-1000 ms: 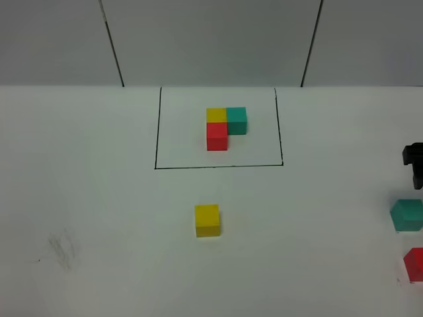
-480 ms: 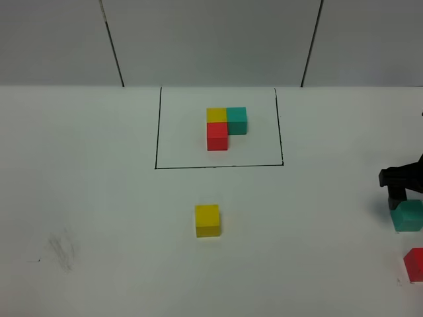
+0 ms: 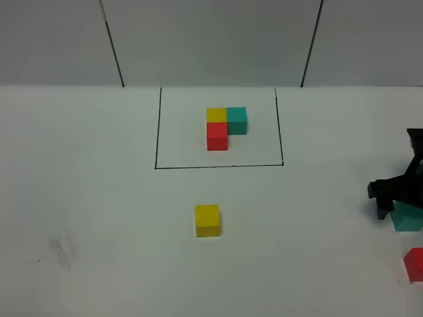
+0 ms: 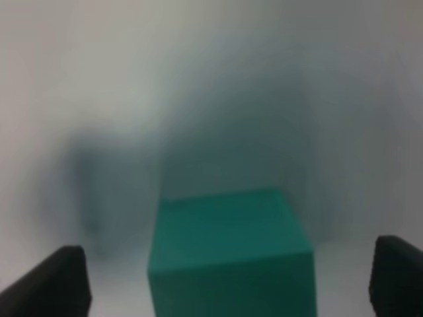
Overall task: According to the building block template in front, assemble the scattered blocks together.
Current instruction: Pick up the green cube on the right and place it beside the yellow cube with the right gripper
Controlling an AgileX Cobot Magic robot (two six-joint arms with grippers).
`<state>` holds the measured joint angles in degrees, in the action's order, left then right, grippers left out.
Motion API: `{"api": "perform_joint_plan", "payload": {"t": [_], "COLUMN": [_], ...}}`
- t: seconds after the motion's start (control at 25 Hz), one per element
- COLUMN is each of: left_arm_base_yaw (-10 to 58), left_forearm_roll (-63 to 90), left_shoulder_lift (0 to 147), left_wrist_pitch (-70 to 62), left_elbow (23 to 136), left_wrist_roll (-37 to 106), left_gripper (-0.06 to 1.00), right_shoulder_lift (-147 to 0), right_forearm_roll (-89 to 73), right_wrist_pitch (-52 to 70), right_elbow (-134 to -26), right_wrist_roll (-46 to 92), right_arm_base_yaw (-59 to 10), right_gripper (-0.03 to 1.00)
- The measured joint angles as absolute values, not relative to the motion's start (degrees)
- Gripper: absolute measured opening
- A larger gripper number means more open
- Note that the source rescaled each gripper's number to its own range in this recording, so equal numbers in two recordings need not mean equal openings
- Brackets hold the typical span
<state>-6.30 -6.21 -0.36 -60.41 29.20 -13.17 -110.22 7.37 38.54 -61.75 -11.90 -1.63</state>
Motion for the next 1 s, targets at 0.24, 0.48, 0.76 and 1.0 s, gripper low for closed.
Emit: {"api": "perform_joint_plan", "payload": {"t": [0.24,0.48,0.76,1.0], "left_arm_base_yaw": [-6.3,-6.3,-6.3,-6.3], "left_forearm_roll": [-6.2,-6.2,-6.2,-6.2], "left_shoulder_lift": [-0.4,-0.4,-0.4,-0.4], "left_wrist_pitch": [-60.4,-60.4,-60.4,-60.4], "left_elbow": [29.2,29.2,29.2,29.2], "left_wrist_roll": [-13.2,-13.2,-13.2,-13.2], "left_gripper": [0.65,0.65,0.65,0.65], "right_shoulder_lift": [-110.4,-110.3,-103.3,-96.9], "right_forearm_roll": [7.4,7.5,7.3,7.0], "right_wrist_pitch": [38.5,39.5,46.1,50.0], "right_elbow": [-61.7,-61.7,-61.6,-61.6], "right_wrist_roll": [-11.8,-8.7,0.9,14.8], "right_arm_base_yaw": [-1.6,-1.6,-4.3,-11.5], "right_gripper": [0.40,0.25,0.25,0.25]}}
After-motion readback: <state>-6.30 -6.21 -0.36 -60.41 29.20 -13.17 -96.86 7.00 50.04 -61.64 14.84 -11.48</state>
